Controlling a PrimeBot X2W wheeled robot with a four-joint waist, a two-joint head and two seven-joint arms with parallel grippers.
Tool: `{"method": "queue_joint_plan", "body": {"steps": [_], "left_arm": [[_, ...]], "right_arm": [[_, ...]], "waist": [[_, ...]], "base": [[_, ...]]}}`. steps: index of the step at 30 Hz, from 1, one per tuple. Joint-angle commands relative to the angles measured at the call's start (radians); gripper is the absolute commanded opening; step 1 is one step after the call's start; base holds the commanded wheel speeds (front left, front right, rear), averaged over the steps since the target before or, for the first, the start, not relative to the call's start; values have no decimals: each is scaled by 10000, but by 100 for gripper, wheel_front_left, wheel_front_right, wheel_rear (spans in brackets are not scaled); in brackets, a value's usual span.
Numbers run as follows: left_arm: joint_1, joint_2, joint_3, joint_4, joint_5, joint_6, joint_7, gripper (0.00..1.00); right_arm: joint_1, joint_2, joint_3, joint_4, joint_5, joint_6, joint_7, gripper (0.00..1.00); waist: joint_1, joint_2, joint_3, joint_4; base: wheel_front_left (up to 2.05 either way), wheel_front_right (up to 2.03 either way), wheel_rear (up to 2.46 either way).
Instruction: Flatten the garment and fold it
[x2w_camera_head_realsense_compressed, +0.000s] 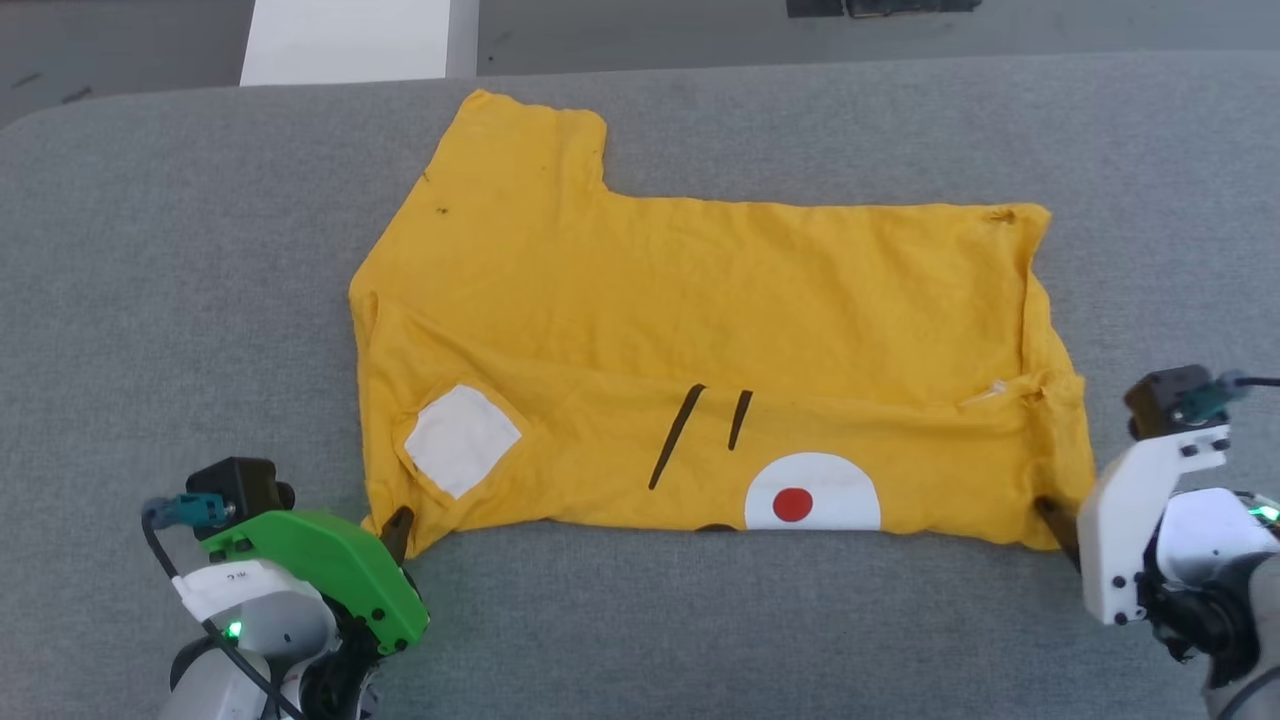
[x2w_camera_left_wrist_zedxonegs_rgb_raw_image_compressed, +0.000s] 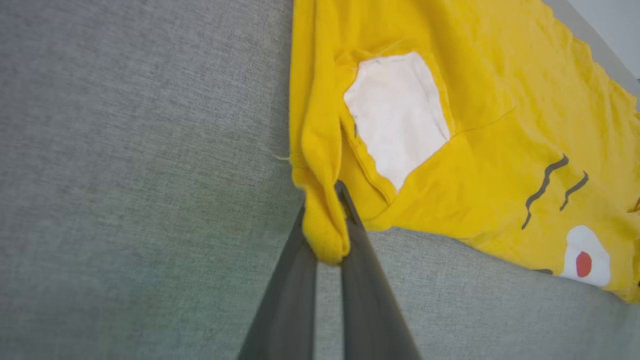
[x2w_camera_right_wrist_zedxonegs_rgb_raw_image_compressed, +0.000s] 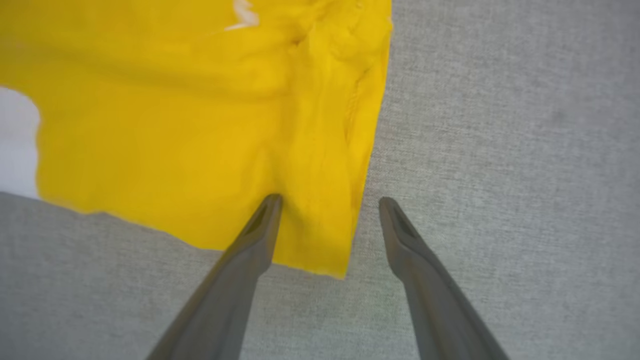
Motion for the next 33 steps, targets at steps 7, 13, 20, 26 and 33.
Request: {"method": "queue_joint_plan", "body": {"steps": [7,13,20,26,33], "left_arm": [[240,-26,40,60,40,102,-132,0],[263,74,220,67,-41,90,-180,0],[514,456,553,-522,-64,297,-35,0],[1589,574,553,-1186,-299,681,434,0],[2362,424,442,-632,-586,802,640,0]], "right_arm": [[-364,-24,797,1098,112,-17,-51,100],[-685,-168,737,1168,799,-17,-218,0],[-503,-516,85,28,1327,-17,-229,0],[558,-717,-253,-585,1483,-17,545,0],[1331,-410,-260,128,1310,-17,506,0]], "waist": [[0,0,325,183],[0,0,103,126],[0,0,-532,120],[0,0,-883,101],[0,0,-963,140]], "base": [[0,0,0],[0,0,0],[0,0,0],[0,0,0],[0,0,0]]}}
